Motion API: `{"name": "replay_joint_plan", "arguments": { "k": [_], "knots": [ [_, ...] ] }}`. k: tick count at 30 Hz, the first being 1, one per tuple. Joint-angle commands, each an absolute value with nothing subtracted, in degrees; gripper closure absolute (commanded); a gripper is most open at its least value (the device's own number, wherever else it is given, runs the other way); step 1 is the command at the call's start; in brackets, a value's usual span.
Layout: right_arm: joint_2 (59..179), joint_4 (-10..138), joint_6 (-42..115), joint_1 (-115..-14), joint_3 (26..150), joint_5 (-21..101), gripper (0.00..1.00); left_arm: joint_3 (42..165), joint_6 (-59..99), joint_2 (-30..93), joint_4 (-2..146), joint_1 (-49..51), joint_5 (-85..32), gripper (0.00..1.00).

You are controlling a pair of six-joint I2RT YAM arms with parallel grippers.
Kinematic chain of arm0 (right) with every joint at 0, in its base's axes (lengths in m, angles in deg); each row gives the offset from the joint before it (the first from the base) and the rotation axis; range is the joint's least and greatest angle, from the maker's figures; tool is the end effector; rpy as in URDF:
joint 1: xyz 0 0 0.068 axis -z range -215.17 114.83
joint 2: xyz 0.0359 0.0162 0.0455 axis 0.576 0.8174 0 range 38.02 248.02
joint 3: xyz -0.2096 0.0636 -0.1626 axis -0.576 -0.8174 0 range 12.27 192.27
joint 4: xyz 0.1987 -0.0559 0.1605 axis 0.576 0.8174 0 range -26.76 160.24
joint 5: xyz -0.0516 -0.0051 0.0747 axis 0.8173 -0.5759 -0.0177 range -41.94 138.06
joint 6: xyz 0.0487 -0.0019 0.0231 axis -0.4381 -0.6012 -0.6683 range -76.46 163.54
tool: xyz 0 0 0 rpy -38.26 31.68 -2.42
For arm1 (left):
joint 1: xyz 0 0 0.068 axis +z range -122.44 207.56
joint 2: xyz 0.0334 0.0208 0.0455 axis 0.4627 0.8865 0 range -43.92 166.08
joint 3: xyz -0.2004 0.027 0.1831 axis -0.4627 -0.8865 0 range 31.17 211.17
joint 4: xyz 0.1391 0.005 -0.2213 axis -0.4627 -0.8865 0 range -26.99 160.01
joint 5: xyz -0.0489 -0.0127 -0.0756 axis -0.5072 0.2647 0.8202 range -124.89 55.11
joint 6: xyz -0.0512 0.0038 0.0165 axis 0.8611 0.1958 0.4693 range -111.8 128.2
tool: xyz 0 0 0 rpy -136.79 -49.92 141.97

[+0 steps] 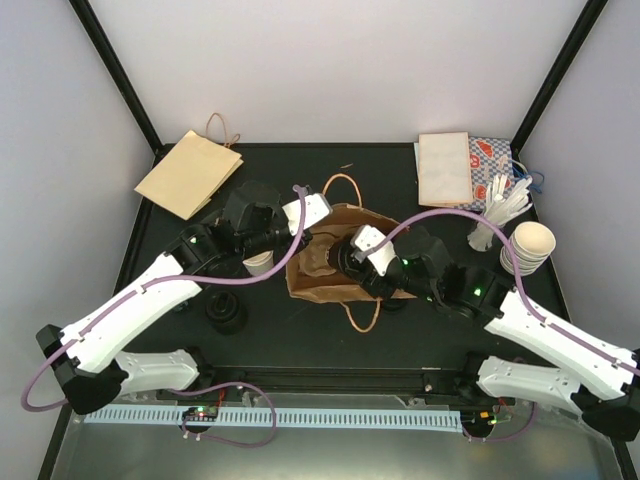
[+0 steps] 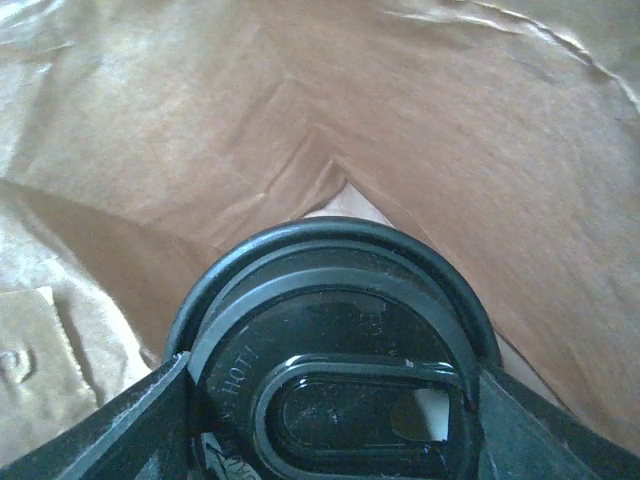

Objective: Pack the takeout coffee

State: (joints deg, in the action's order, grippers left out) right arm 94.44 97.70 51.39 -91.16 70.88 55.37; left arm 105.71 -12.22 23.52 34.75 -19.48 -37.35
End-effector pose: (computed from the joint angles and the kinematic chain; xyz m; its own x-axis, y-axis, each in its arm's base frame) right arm 0.1207 0.1708 0.3444 -0.1919 -0.5265 -0.8282 -0.7957 0.5775 -0.1828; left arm 0.1722 -0.1826 0.3954 -0.0554 0.5709 -0.8191 0.7732 0.5435 0.3266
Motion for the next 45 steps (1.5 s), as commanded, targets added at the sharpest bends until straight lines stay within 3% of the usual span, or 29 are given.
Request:
{"name": "replay_joint_plan", "arguments": {
  "k": [1,14,26,45],
  "knots": [
    [90.70,92.77,59.07,-92.30,67.63,51.10,0.35,104.94,-12.89,20.76,37.60,-20.24,-38.57,0.99],
    [90.23,91.60,65.95,-92.74,65.75,48.57,0.35,100.81,-12.45,17.78,39.38,-21.87,-37.99,0.99],
    [91.28,91.95,72.41,-93.66,65.65,52.44,0.41,98.94,-12.89,15.63,40.13,-22.45,-38.27,0.98],
    [93.17,92.75,77.28,-111.35,57.72,68.51,0.42,97.62,-11.95,14.46,39.36,-23.45,-37.24,0.99]
  ]
}}
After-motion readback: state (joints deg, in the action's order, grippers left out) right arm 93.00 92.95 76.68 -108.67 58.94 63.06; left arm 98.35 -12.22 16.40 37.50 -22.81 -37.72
